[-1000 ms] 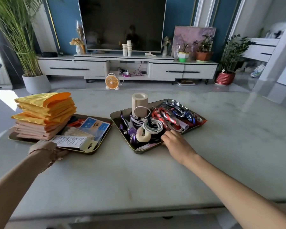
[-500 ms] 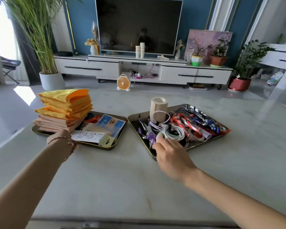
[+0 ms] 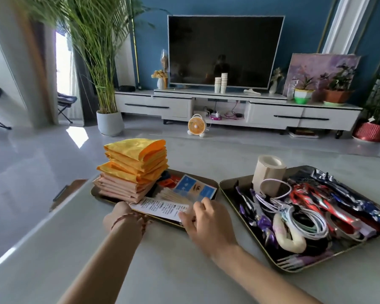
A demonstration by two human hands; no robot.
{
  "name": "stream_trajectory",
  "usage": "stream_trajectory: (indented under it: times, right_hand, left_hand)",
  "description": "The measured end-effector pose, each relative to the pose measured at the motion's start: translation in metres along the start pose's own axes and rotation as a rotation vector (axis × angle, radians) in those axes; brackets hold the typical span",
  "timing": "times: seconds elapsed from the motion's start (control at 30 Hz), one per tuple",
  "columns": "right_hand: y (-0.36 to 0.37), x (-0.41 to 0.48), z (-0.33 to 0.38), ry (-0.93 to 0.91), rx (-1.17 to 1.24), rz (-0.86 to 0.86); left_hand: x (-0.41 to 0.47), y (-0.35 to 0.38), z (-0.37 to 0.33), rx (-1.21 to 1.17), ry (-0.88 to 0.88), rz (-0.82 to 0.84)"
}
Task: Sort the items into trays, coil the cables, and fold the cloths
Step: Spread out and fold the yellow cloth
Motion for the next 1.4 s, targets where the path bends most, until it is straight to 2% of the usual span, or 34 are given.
stream_trajectory:
  times: [0.07, 0.2, 0.47, 0.6, 0.73, 0.8, 0.87, 1.1, 1.27, 1.4]
  right_hand:
    - [0.002, -0.002, 0.007, -0.005, -0.078, -0.042]
    - [0.018, 0.014, 0.014, -0.064, -0.066, -0.054]
    - [0.033, 0.071, 0.003, -0.015, -0.033, -0.048]
    - [0.039, 0.103, -0.001, 0.004, -0.053, -0.02]
    - [0.044, 0.128, -0.016, 0.027, -0.079, 0.038]
    - [0.054, 0.145, -0.025, 0.04, -0.085, 0.102]
    - [0.063, 0.157, -0.03, 0.041, -0.076, 0.092]
    - [0.08, 0.216, -0.041, 0.122, -0.067, 0.059]
    - [0.089, 0.241, -0.04, 0.135, -0.025, 0.055]
    - [0.099, 0.262, -0.044, 0.179, 0.101, 0.007]
  left_hand:
    - [0.003, 0.009, -0.002, 0.015, 0.025, -0.035]
    - [0.006, 0.024, 0.001, 0.06, 0.128, -0.036]
    - [0.05, 0.036, 0.002, 1.003, 0.439, -0.086]
    - [0.07, 0.04, -0.004, 1.248, 0.486, -0.133]
    - [0.089, 0.05, -0.006, 1.538, 0.588, -0.075]
    - [0.105, 0.052, -0.012, 1.583, 0.603, -0.009]
    - [0.12, 0.054, -0.02, 1.596, 0.6, 0.038]
    - [0.17, 0.077, -0.041, 1.624, 0.649, 0.058]
    - [0.193, 0.083, -0.054, 1.747, 0.703, -0.015]
    - [0.213, 0.094, -0.067, 1.809, 0.767, -0.035]
Point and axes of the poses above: each hand's wrist, its own x-axis towards the middle knuckle, its own y-axis out of the palm, z = x × y, the point moved 1 cm from there along x, towards the middle knuckle, and after that the axes turned 13 degrees about z, right-handed, at the moved point
